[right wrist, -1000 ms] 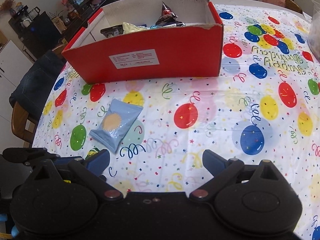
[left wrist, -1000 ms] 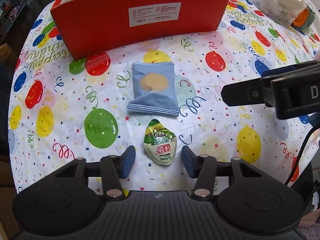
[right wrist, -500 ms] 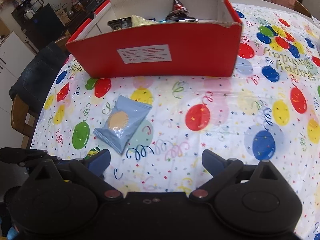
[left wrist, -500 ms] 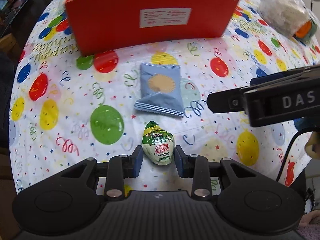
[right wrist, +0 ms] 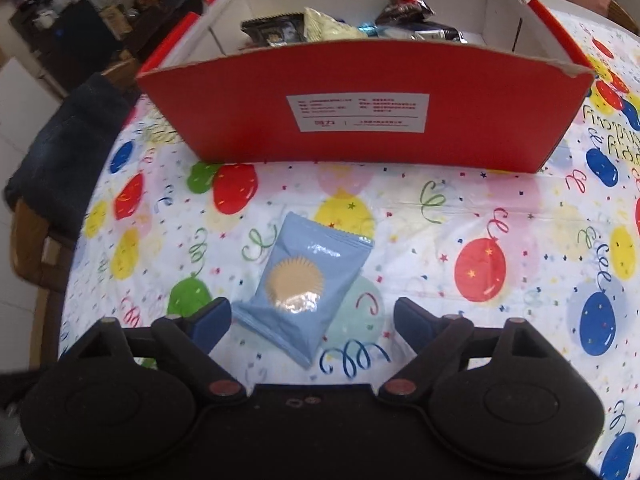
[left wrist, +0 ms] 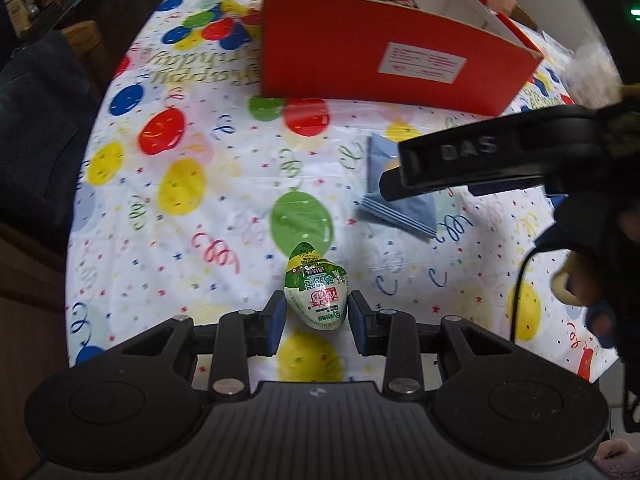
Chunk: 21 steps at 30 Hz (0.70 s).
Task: Organize snacks
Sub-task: 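Grasp the green egg candy with the left tool while the right tool grasps the blue biscuit packet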
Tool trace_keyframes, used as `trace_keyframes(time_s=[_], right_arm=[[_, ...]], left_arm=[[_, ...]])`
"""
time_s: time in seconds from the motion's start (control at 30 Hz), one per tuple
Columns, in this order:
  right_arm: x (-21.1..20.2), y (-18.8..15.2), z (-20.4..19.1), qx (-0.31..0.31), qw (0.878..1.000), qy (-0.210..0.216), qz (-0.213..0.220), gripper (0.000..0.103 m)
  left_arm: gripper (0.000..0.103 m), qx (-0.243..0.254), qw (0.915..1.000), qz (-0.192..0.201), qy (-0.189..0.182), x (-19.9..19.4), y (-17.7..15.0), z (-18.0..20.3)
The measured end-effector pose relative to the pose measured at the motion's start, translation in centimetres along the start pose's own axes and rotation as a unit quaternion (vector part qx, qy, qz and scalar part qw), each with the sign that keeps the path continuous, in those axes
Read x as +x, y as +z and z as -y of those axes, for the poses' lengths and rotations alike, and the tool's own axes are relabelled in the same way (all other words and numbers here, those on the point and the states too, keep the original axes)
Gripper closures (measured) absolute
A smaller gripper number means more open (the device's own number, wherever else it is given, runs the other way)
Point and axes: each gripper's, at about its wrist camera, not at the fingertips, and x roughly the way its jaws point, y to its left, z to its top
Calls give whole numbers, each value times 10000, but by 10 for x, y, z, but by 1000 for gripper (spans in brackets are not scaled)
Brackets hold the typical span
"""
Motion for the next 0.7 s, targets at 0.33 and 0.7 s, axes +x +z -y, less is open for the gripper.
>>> trace_keyframes(time_s=[0.33,0.7], right_arm=[[14,5,-24,-167,9991,-379,112,32],[10,0,-22,-355,9985,-362,221,57]], left_arm=[[70,-149,9998,102,44,-10,-7,-16],[70,-112,9999,120,18,-12,-4,-16]])
